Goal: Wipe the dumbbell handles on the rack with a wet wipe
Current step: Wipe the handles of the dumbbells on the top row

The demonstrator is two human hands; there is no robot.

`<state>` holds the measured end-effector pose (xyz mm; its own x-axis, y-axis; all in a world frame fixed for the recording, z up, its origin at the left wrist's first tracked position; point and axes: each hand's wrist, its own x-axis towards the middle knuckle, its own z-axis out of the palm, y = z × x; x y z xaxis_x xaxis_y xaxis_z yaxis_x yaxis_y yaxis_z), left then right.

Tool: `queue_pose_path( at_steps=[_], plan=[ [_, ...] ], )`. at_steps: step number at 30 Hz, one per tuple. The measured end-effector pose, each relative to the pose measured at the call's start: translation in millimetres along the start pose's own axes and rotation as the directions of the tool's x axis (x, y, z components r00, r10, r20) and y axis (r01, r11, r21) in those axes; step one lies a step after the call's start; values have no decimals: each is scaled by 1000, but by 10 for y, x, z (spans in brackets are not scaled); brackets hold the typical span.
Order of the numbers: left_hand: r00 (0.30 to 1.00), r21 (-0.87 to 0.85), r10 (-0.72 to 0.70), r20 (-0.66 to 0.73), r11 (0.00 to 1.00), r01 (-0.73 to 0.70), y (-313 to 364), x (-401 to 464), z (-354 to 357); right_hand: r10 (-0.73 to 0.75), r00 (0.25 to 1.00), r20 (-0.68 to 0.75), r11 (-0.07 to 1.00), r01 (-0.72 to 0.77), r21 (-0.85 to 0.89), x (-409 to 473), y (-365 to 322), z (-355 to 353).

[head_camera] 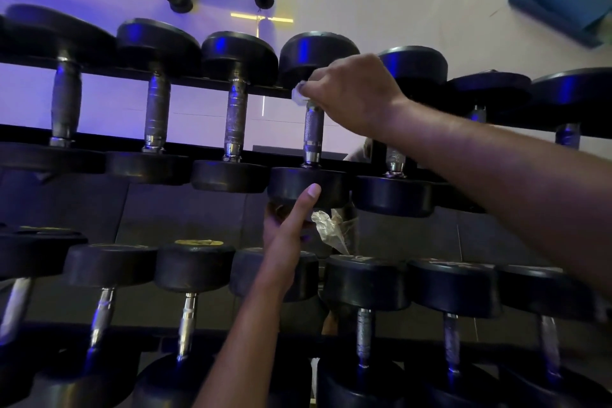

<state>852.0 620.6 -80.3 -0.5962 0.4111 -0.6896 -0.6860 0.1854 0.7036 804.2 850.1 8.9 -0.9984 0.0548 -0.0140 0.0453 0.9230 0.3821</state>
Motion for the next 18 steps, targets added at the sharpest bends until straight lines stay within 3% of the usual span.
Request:
queue_pose_path(
  at_steps=[3,13,18],
  plan=[
    [1000,0,-2,-5,1000,2,-4,1,-3,-73,992,101,996,79,-53,71,65,-97],
    [999,32,7,32,999,-8,7,35,-66,23,973,229,989,-55,136,198,-60,-310],
    [996,25,50,74,998,-52,43,22,-91,-35,931,364,984,-32,177,273,-146,-399]
  ],
)
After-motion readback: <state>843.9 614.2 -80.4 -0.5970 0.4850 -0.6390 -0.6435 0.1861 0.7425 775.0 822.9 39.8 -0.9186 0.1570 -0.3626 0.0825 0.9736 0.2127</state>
